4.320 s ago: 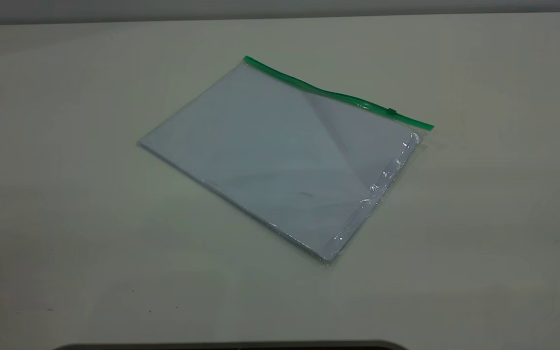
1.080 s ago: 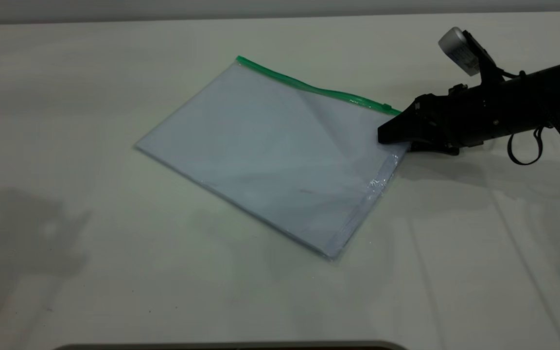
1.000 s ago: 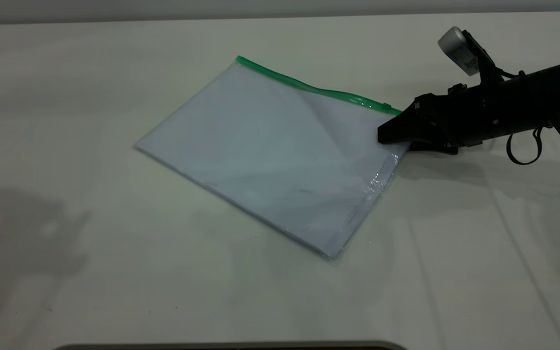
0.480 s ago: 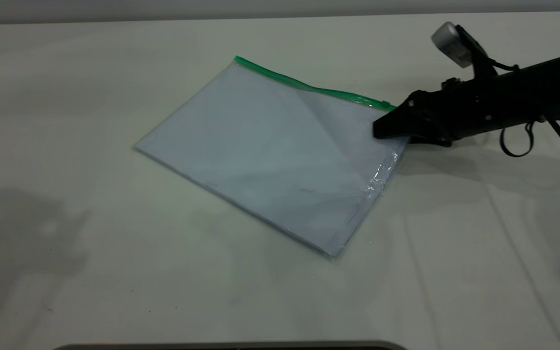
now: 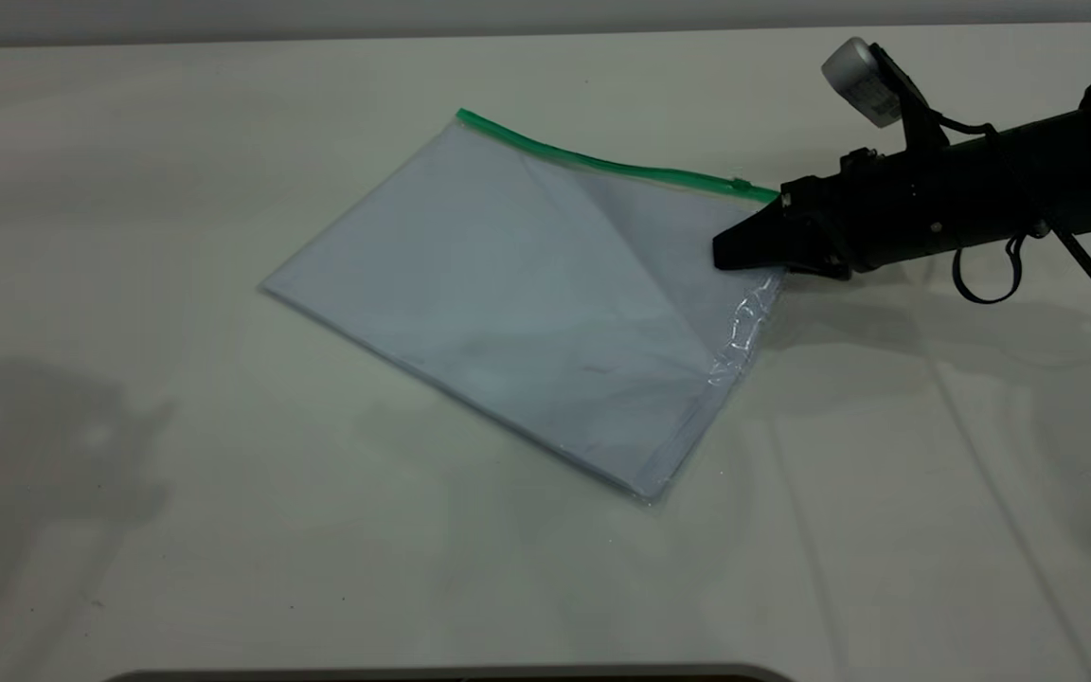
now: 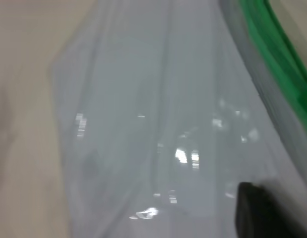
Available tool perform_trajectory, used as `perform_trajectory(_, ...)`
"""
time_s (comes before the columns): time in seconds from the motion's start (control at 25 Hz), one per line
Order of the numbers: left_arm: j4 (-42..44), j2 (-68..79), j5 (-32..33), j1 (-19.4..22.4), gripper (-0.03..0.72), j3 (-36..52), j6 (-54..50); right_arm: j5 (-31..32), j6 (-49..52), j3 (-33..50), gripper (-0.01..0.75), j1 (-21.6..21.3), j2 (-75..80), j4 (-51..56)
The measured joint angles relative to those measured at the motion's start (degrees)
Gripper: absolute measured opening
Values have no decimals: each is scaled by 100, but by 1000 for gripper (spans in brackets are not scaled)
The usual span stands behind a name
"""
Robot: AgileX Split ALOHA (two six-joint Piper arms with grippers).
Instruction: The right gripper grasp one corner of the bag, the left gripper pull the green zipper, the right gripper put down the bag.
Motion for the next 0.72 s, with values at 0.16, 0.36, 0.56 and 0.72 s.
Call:
perform_trajectory(0.16,0,246,120,0,459,-118,158,324,0,-3,35,4,0,-199)
perform_trajectory(0.36,5,911,293,-142,459,-668,489,381,73,-3,35,126,-232,-568)
perform_trajectory(0.56,5,1793,262,-703,459,-1200,1105,10,206,-3,35,476,-702,-869)
perform_trajectory(0.72,-81,2642,209,-1192,459,-1751,1340,-369,278,-3,35,782,-905,-1015)
